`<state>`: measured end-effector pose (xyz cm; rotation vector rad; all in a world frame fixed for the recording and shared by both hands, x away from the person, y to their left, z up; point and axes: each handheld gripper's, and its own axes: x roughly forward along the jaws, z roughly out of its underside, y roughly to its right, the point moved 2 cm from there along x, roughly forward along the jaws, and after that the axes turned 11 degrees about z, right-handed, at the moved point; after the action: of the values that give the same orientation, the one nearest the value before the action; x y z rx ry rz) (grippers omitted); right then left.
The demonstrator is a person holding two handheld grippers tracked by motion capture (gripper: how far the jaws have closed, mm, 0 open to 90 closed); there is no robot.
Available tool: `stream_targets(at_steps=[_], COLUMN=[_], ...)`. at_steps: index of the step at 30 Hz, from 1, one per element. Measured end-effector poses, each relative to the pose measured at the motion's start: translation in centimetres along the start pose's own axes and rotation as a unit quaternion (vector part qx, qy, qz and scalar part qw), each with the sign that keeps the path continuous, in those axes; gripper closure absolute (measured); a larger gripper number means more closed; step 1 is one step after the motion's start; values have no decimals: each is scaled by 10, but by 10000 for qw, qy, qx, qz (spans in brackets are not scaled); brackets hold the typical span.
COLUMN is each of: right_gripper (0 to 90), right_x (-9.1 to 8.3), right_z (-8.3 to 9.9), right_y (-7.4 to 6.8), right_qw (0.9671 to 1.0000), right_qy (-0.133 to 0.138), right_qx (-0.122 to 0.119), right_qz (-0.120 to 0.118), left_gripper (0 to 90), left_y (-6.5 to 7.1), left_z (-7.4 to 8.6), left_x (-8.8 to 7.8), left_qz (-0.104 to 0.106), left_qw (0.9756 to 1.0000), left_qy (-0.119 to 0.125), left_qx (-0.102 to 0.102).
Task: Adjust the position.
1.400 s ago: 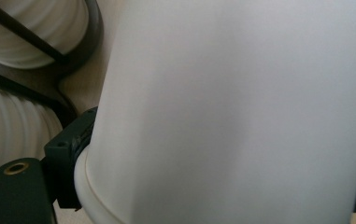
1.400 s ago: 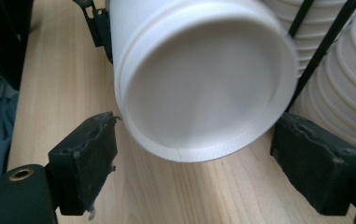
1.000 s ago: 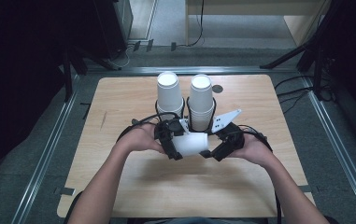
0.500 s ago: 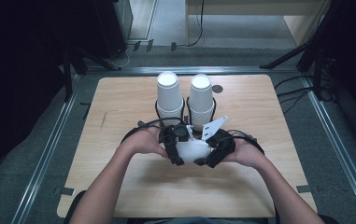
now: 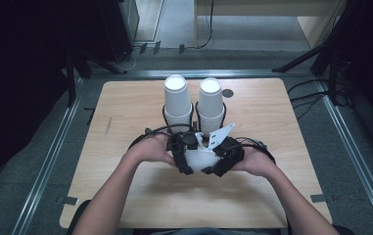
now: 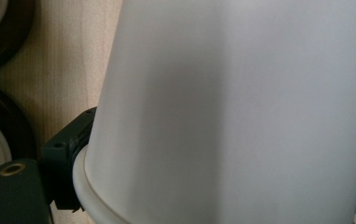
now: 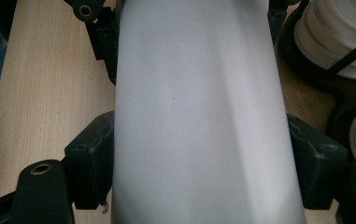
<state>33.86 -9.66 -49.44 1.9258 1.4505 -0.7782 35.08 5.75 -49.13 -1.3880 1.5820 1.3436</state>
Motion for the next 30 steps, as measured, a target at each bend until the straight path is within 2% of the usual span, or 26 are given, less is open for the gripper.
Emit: stream_targets(at_steps=[1, 3, 5, 6, 9, 13, 15, 19, 23, 24, 25, 27, 30], right_gripper=[221, 220, 220, 219, 217, 216, 216, 215, 214, 214, 213, 213, 213], right_x=[-1, -3, -4, -5, -8, -11, -14, -19, -23, -24, -24, -25, -28], right_z=[0, 0, 0, 0, 0, 1, 1, 0, -1, -2, -2, -2, -3], right_y=[0, 1, 1, 1, 3, 5, 7, 8, 8, 8, 8, 8, 7], right_qw=[10000, 10000, 10000, 10000, 9999, 9996, 9995, 9990, 9985, 9984, 9983, 9979, 9972], right_qy=[40, 4, 40, 51, 128, 247, 285, 397, 504, 521, 532, 585, 676], right_qx=[-1, 31, 28, 39, 72, 129, 128, 218, 205, 226, 225, 260, 286], right_qz=[-17, -20, -5, -25, -7, 14, 29, -29, 7, -22, -27, -46, -110], left_gripper=[81, 0, 0, 0, 0, 0, 0, 0, 0, 0, 0, 0, 0], left_y=[2, 3, 3, 3, 3, 4, 5, 5, 5, 6, 6, 7, 8], left_z=[0, 0, 1, 1, 3, 5, 5, 9, 14, 15, 15, 16, 16], left_x=[-2, -6, -8, -10, -13, -18, -21, -26, -31, -31, -32, -33, -34], left_qz=[-101, -88, -232, -194, -173, -181, -144, -120, -17, 59, 94, 222, 245], left_qw=[9998, 9993, 9985, 9980, 9965, 9944, 9924, 9861, 9823, 9809, 9795, 9752, 9725], left_qy=[119, 363, 496, 600, 817, 1028, 1196, 1637, 1856, 1933, 1993, 2183, 2297], left_qx=[88, 26, 39, -12, 35, 190, 241, 249, 242, 217, 274, 286, 305])
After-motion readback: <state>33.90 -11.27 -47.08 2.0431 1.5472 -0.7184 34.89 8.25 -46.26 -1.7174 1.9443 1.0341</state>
